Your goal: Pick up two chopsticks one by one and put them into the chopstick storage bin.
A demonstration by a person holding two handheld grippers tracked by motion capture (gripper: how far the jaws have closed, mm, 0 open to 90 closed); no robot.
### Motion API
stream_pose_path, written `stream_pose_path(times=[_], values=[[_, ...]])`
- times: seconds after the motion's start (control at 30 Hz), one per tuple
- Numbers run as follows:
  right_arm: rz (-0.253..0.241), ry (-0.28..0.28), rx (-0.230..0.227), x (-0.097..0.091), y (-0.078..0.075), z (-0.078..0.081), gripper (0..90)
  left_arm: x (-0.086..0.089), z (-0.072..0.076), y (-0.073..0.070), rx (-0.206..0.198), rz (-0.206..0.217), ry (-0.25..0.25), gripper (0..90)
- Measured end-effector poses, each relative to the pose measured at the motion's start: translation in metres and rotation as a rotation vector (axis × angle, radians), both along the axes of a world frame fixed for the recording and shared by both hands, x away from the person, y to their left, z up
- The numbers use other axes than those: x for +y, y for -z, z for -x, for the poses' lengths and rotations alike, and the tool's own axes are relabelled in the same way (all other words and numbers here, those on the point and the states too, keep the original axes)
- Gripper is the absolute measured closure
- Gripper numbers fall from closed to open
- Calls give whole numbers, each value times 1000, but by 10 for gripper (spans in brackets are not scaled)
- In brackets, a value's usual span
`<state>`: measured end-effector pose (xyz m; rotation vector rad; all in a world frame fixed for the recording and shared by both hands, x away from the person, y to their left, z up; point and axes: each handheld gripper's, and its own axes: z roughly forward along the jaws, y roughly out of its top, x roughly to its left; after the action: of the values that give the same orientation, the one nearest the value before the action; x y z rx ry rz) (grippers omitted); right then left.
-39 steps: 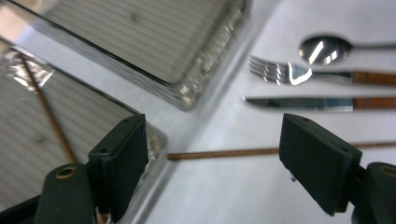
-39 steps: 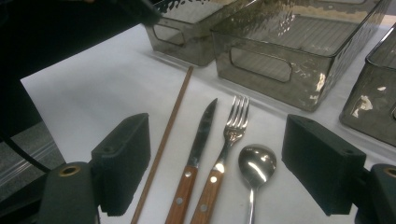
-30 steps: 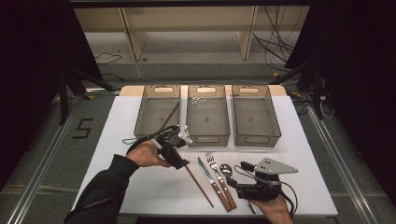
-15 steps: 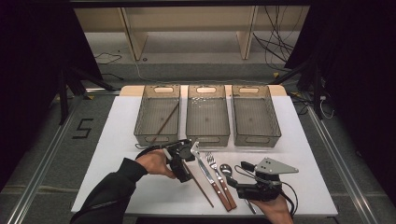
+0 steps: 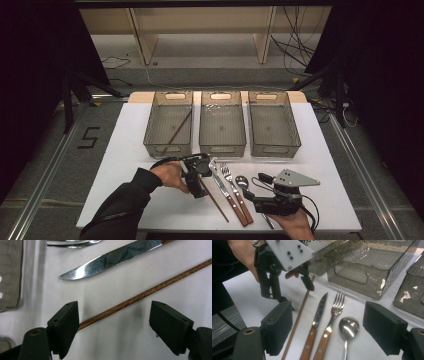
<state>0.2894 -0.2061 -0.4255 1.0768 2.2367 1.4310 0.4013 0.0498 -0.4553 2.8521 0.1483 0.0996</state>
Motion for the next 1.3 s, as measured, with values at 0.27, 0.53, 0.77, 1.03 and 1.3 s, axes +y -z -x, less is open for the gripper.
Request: stream_pose_path(times=[0.27,0.53,0.77,1.03,1.3], values=[[0,1,2,0,0,0,245,-2,-3,6,19,-16,11,249],[1,-1,2,0,0,0,245,-3,-4,9,35,-21,14,260],[2,0,5,0,0,0,246,-2,-4,9,50,-27,15,309],[2,2,4,-1,0,0,247,0,2,5,46,-78,72,481],[2,6,8,-1,1,0,248,9,10,4,52,-95,103,589]])
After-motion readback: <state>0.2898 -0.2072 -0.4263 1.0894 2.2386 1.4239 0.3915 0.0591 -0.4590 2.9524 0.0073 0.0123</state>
